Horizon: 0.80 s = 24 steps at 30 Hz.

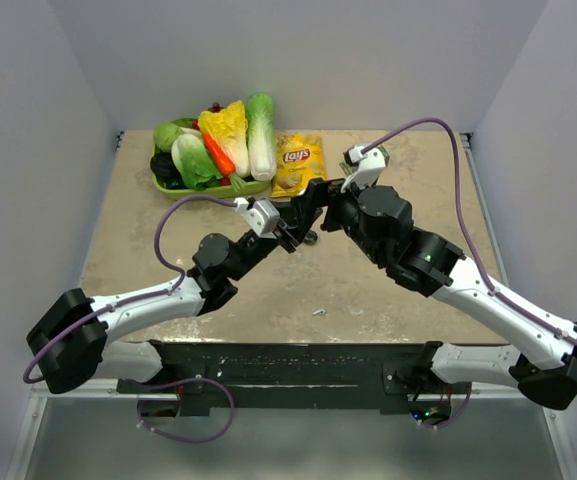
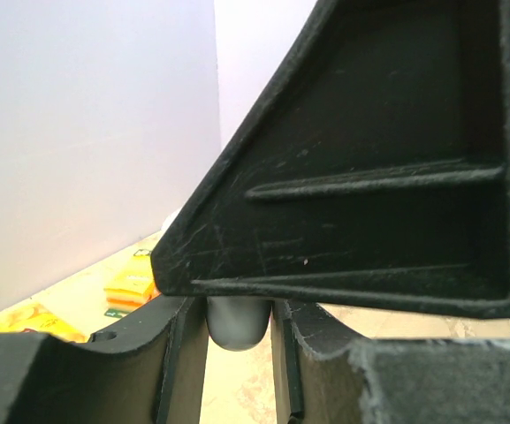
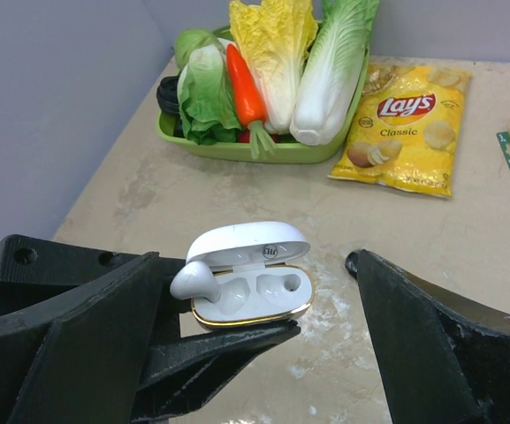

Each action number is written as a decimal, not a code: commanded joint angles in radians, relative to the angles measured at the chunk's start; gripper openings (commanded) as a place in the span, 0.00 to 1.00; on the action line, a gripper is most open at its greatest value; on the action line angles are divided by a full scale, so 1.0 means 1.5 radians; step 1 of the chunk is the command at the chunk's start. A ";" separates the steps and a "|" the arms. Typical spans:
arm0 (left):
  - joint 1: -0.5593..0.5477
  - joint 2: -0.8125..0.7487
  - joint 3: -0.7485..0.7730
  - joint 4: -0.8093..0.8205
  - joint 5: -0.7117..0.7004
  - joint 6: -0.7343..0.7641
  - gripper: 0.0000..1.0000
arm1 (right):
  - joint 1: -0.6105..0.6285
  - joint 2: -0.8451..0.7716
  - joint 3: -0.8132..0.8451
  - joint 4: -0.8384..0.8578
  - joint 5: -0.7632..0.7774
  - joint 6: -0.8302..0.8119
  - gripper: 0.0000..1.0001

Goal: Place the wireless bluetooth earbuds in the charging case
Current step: Place the earbud in the charging case.

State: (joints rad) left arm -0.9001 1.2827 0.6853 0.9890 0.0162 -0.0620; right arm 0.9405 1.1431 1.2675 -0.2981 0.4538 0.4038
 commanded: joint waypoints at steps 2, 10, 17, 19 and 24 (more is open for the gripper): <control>-0.004 -0.020 0.023 0.033 -0.009 0.011 0.00 | -0.002 -0.033 -0.016 -0.008 0.022 0.003 0.94; -0.004 -0.030 0.020 0.036 -0.006 0.002 0.00 | -0.002 -0.047 -0.031 -0.020 0.038 0.003 0.94; -0.003 -0.040 0.013 0.036 -0.006 0.002 0.00 | -0.003 -0.065 -0.042 -0.023 0.048 0.004 0.94; -0.003 -0.041 0.010 0.037 -0.007 0.003 0.00 | -0.003 -0.069 -0.043 -0.026 0.050 0.004 0.94; -0.003 -0.046 0.007 0.038 -0.007 0.002 0.00 | -0.003 -0.078 -0.050 -0.028 0.054 0.002 0.94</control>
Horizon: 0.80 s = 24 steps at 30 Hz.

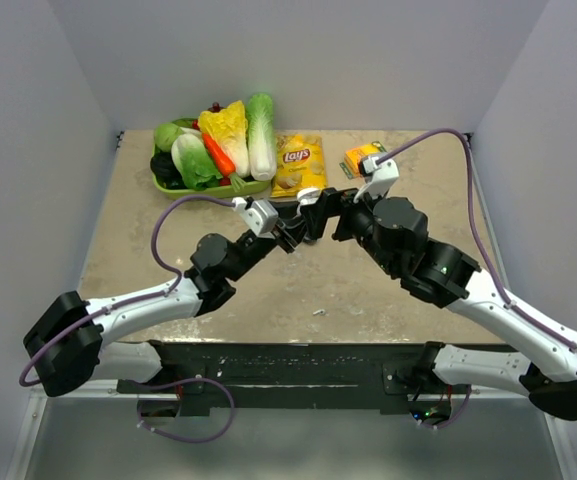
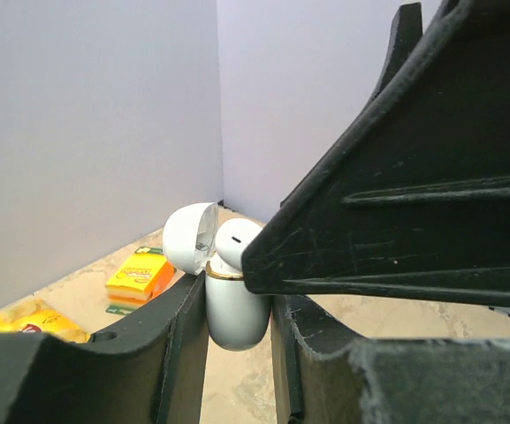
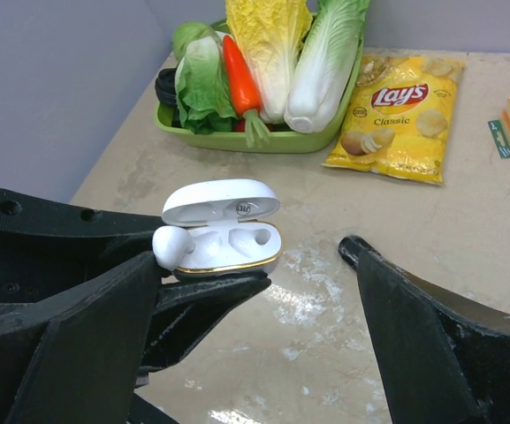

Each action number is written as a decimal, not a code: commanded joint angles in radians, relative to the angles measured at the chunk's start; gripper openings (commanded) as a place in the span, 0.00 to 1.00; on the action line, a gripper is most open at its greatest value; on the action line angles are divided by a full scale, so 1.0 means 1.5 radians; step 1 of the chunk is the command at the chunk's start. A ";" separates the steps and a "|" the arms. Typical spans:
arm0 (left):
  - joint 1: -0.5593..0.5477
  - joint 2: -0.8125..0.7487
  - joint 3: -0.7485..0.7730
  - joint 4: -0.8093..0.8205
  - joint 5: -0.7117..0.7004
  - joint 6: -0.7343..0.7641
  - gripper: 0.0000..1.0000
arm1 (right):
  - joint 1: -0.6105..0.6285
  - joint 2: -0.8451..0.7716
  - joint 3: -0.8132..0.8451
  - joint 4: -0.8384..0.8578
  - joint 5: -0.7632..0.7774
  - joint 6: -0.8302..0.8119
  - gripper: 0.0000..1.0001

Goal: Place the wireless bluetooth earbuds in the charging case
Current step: Place the earbud in the charging case.

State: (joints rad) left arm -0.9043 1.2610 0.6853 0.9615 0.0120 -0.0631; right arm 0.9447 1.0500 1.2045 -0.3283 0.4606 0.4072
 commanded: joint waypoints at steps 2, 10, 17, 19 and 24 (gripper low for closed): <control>-0.001 -0.034 0.006 0.057 -0.003 0.003 0.00 | -0.006 -0.018 -0.011 -0.009 0.052 0.000 0.94; -0.001 -0.041 0.003 0.057 -0.003 0.003 0.00 | -0.008 -0.025 -0.020 -0.014 0.063 -0.001 0.94; -0.001 -0.055 -0.010 0.065 0.002 -0.001 0.00 | -0.016 -0.037 -0.025 -0.016 0.070 -0.005 0.94; -0.001 -0.058 -0.013 0.066 0.001 -0.002 0.00 | -0.017 -0.038 -0.025 -0.017 0.072 -0.006 0.94; -0.001 -0.066 -0.018 0.067 0.004 -0.006 0.00 | -0.018 -0.056 -0.031 -0.008 0.052 -0.007 0.94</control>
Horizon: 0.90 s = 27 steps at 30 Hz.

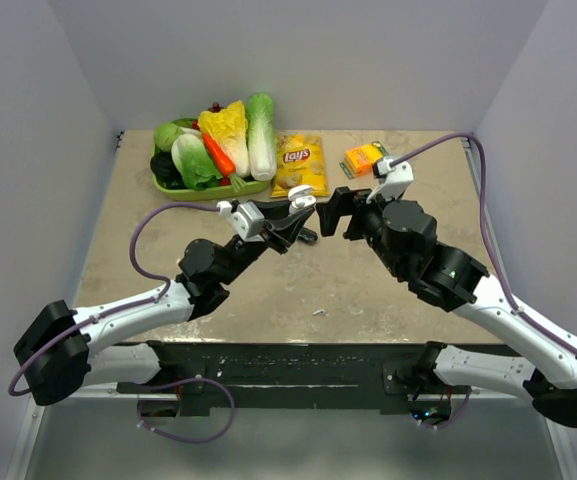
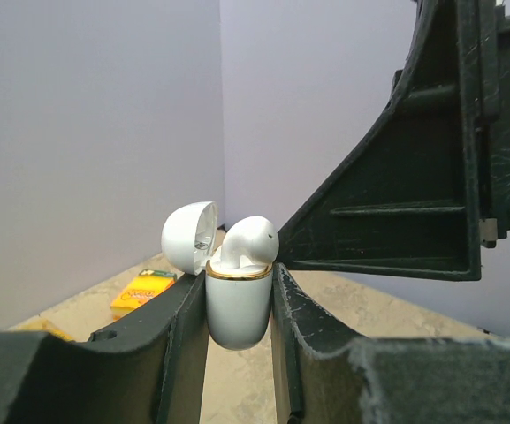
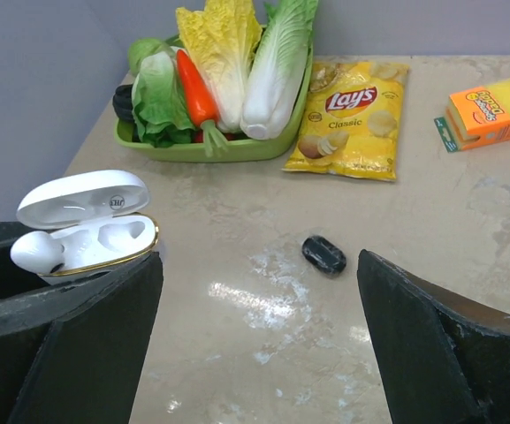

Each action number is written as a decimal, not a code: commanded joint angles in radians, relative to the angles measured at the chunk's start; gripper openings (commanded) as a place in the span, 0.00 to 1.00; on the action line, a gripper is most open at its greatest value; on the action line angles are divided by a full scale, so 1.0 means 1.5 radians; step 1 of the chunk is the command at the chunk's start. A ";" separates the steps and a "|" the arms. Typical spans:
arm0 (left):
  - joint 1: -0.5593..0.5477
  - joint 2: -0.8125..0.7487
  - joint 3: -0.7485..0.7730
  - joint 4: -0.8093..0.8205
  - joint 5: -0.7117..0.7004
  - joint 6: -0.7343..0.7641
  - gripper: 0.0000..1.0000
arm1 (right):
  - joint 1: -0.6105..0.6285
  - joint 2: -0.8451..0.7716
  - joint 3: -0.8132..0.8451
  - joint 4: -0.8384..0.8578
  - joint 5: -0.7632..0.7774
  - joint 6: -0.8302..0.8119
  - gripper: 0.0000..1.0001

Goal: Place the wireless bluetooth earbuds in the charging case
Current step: Place the earbud in the charging case.

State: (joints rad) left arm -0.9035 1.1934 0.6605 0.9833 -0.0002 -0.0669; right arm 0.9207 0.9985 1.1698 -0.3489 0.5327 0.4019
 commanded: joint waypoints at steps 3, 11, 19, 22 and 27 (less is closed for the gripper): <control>-0.001 -0.017 -0.002 0.048 0.004 -0.002 0.00 | -0.002 -0.072 -0.048 0.082 -0.052 -0.015 0.94; -0.001 -0.002 0.002 0.036 0.002 -0.002 0.00 | -0.002 -0.088 -0.049 0.116 -0.142 -0.029 0.96; -0.002 0.008 0.008 0.034 0.012 -0.005 0.00 | -0.002 -0.055 -0.026 0.137 -0.165 -0.030 0.96; -0.001 0.010 0.010 0.033 0.017 -0.008 0.00 | -0.002 -0.043 -0.019 0.145 -0.169 -0.029 0.96; -0.001 0.014 0.011 0.033 0.025 -0.011 0.00 | -0.002 -0.031 -0.018 0.153 -0.164 -0.029 0.96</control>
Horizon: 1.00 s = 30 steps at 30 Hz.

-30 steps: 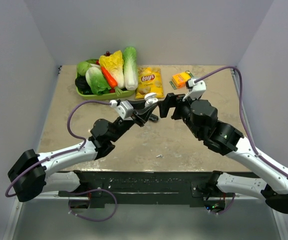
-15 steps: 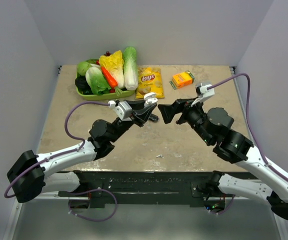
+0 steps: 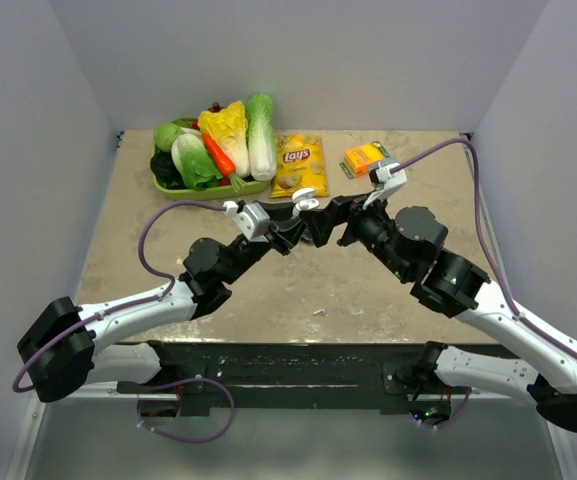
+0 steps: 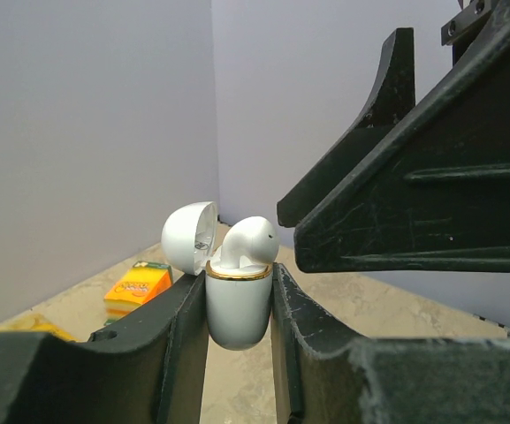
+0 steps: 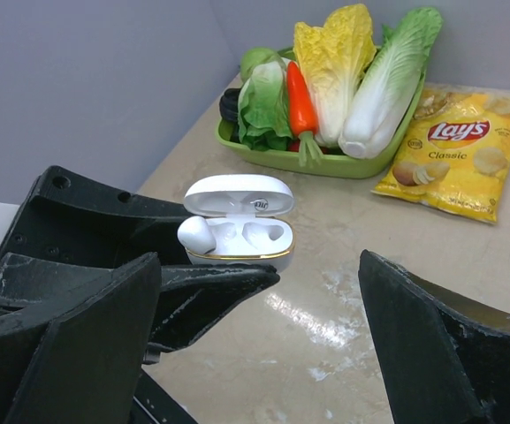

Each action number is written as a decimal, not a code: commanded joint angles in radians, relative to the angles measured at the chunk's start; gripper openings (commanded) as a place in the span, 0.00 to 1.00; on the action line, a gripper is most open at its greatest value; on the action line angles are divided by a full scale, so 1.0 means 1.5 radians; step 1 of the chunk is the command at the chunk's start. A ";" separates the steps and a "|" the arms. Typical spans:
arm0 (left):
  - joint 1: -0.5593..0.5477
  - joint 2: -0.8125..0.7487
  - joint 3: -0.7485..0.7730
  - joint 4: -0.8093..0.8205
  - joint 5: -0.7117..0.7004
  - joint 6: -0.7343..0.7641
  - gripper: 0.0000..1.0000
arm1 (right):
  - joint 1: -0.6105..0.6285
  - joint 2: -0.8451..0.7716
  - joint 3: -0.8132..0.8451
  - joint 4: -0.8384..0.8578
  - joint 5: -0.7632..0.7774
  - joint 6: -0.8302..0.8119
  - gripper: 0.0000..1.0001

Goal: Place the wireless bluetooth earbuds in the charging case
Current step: Place the earbud in the charging case.

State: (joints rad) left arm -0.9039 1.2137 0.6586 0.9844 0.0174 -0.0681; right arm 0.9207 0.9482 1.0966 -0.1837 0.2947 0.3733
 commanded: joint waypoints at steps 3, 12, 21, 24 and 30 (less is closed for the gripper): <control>-0.002 0.000 0.011 0.034 0.016 -0.011 0.00 | -0.002 0.005 0.026 0.042 0.011 -0.010 0.96; -0.001 -0.011 0.001 0.040 0.019 -0.009 0.00 | -0.003 0.008 0.007 0.033 0.056 -0.017 0.95; -0.001 -0.032 -0.005 0.044 0.019 -0.008 0.00 | -0.002 0.004 -0.003 0.017 0.075 -0.016 0.95; -0.002 -0.038 -0.006 0.045 0.020 -0.010 0.00 | -0.003 0.006 -0.003 0.009 0.081 -0.016 0.95; -0.002 -0.056 -0.014 0.049 0.024 -0.013 0.00 | -0.005 0.006 -0.007 -0.004 0.100 -0.015 0.95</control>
State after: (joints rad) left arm -0.9020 1.1732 0.6460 0.9833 0.0193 -0.0689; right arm 0.9218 0.9619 1.0927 -0.1757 0.3767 0.3622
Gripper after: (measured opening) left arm 0.341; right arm 0.953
